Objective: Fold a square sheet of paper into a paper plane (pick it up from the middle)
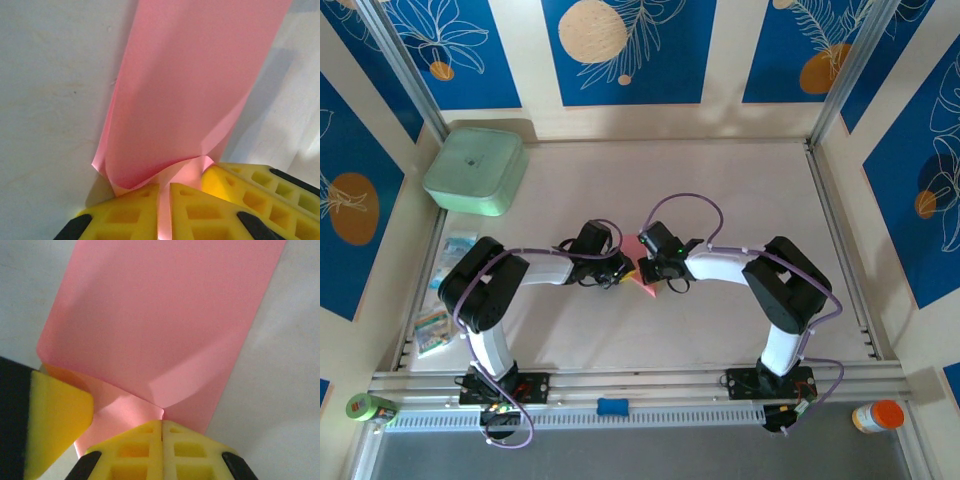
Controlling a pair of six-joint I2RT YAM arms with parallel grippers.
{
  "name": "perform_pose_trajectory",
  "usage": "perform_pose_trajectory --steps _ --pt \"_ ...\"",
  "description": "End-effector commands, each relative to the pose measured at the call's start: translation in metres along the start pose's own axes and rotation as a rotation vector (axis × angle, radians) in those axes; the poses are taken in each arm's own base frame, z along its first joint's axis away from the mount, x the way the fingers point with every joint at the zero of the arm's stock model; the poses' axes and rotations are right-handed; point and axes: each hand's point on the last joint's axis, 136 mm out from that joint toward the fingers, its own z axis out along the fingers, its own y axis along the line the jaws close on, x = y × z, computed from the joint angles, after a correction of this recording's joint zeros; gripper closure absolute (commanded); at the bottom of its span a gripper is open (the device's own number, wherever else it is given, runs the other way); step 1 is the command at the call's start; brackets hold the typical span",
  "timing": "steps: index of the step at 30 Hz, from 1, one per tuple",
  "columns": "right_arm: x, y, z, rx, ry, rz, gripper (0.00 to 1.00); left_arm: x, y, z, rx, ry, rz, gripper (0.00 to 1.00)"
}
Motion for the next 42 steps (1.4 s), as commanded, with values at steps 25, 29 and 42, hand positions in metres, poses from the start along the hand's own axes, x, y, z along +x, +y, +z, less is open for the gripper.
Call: perform_pose_trajectory --steps 25,29,42 --pt "0.039 0.062 -0.058 -0.438 0.270 0.130 0.93 0.002 0.013 0.006 -0.071 0.010 -0.005 0.86" --pt "0.041 0.054 -0.045 -0.382 0.280 0.150 0.94 0.002 0.012 0.006 -0.069 0.013 -0.005 0.86" --pt "0.039 0.042 -0.027 -0.344 0.288 0.195 0.95 0.003 0.011 0.007 -0.063 0.018 -0.001 0.86"
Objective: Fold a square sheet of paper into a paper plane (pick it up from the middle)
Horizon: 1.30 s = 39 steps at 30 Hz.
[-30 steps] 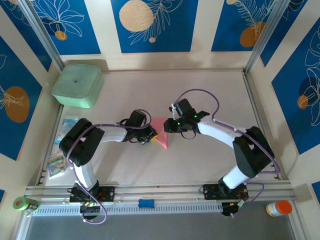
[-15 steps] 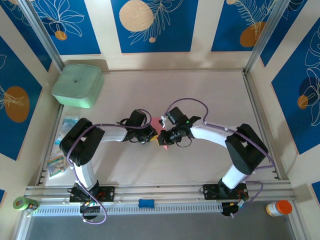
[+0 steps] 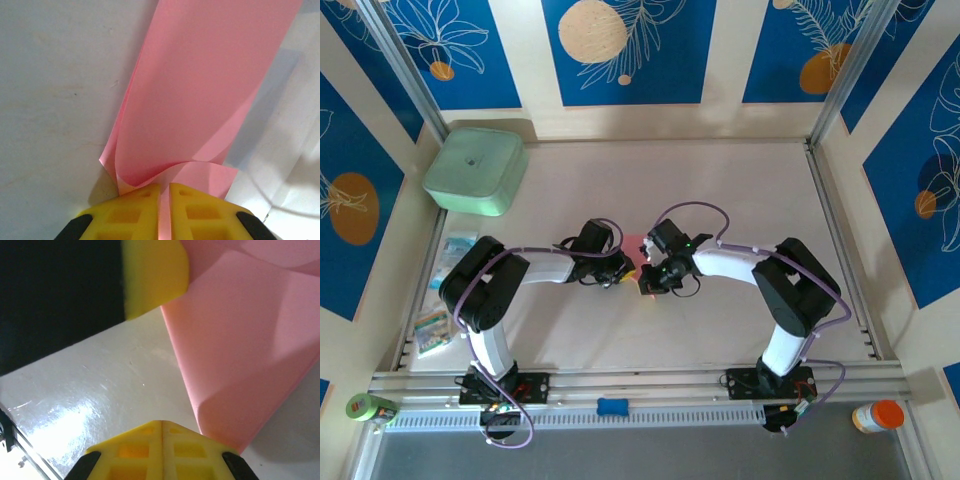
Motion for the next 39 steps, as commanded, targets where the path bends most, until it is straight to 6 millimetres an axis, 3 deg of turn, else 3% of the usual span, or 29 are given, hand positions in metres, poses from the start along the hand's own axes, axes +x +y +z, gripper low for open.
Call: perform_pose_trajectory --steps 1,18,39 --pt "-0.006 0.000 0.000 -0.012 -0.004 0.022 0.95 0.003 0.012 0.006 -0.045 0.016 0.005 0.86" --pt "-0.001 -0.009 0.007 0.003 0.029 0.062 0.95 0.003 0.006 0.007 -0.029 0.022 0.015 0.86" --pt "0.006 -0.022 0.014 0.020 0.060 0.095 0.95 0.002 -0.024 0.001 0.081 0.031 0.121 0.79"
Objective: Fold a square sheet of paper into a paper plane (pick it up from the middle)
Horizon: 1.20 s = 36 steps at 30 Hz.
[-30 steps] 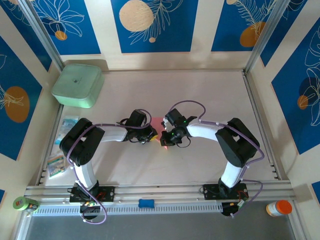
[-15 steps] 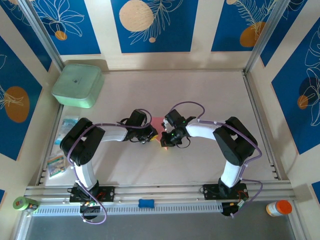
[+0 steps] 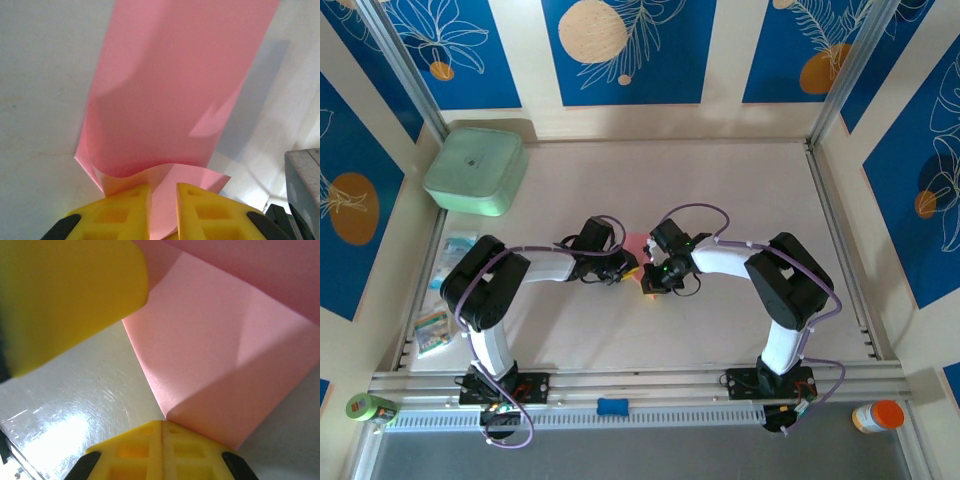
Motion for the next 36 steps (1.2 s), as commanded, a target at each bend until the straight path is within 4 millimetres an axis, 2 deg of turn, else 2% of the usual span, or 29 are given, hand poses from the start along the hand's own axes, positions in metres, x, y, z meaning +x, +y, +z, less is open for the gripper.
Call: perform_pose_trajectory --steps 1,9,19,27,36 --pt "0.007 -0.007 0.004 0.007 0.039 0.038 0.95 0.001 -0.012 0.001 0.037 0.018 0.066 0.79" --pt "0.006 -0.007 0.003 -0.006 0.037 0.040 0.96 -0.001 -0.001 0.005 -0.049 0.034 0.098 0.80" --pt "-0.001 0.003 -0.010 -0.075 0.008 0.039 0.96 0.000 0.018 0.011 -0.137 0.055 0.064 0.82" --pt "-0.016 0.028 -0.032 -0.152 -0.061 -0.009 0.95 0.002 0.026 0.011 -0.177 0.063 0.052 0.82" --pt "-0.018 0.011 -0.013 -0.070 -0.020 0.029 0.95 0.003 0.032 0.011 -0.207 0.069 0.038 0.83"
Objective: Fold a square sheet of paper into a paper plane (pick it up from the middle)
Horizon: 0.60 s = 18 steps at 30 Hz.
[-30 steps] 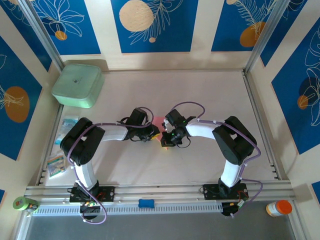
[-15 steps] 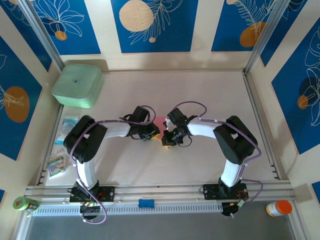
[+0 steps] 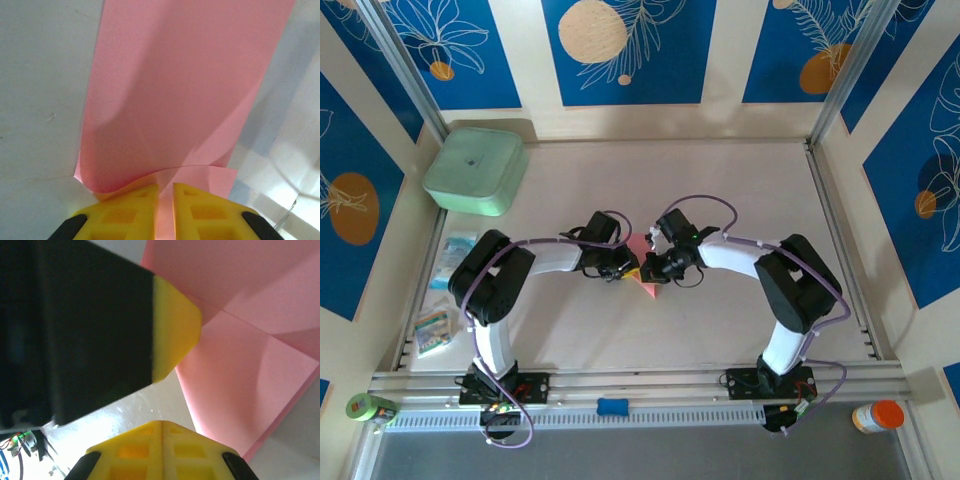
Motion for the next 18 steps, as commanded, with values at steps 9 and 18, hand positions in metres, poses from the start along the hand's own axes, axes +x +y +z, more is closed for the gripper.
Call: perform_pose_trajectory --steps 9,18 --pt "0.019 -0.017 0.014 0.060 0.082 0.034 0.95 0.009 0.036 0.008 -0.141 0.031 -0.049 0.83" --pt "0.036 -0.029 0.013 0.084 0.117 0.040 0.96 0.011 0.055 0.007 -0.239 0.037 -0.079 0.84"
